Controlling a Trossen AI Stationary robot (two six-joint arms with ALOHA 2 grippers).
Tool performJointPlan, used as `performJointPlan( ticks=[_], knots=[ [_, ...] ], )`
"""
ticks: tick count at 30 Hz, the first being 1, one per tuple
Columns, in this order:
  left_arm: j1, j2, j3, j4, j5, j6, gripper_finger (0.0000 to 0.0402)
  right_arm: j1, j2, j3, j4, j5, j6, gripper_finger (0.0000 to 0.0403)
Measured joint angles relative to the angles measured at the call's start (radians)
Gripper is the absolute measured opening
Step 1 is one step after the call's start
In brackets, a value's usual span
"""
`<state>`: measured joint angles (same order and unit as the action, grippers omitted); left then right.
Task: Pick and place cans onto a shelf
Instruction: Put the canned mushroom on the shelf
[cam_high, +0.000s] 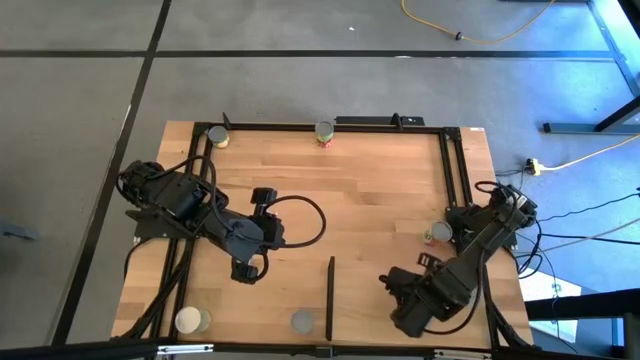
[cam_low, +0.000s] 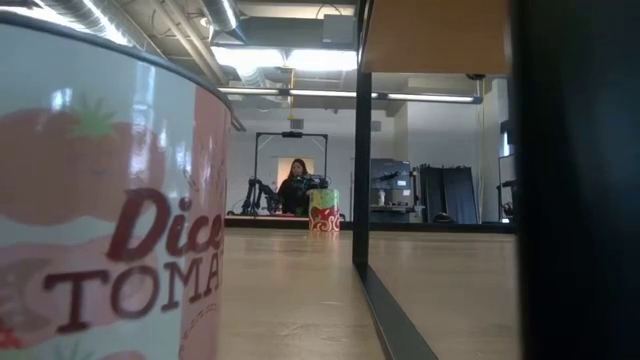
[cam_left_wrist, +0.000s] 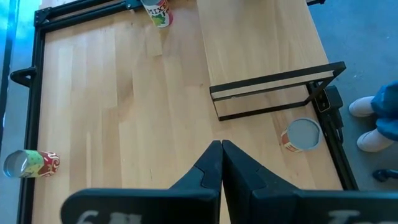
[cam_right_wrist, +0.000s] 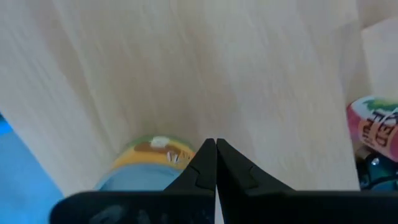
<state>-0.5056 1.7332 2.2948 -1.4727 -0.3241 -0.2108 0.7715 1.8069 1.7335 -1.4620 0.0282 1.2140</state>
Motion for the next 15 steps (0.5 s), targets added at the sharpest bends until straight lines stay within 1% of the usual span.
performJointPlan(
  ticks=[4,8,12,15],
  knots=[
    [0.000,0.000,0.000,0.000,0.000,0.000,0.0000,-0.001,-0.001,0.036,0.033,0.067,-0.009,0.0003],
    [0.000,0.000,0.000,0.000,0.000,0.000,0.0000,-0.002,-0.002,0.050,0.142,0.045,-0.079,0.0003],
    [0.000,0.000,0.000,0.000,0.000,0.000,0.0000,0.007,-0.002,0.034,0.153,0.040,-0.102,0.0003],
    [0.000,0.000,0.000,0.000,0.000,0.000,0.0000,0.015,-0.002,0.006,0.166,0.008,-0.119,0.0003]
  ],
)
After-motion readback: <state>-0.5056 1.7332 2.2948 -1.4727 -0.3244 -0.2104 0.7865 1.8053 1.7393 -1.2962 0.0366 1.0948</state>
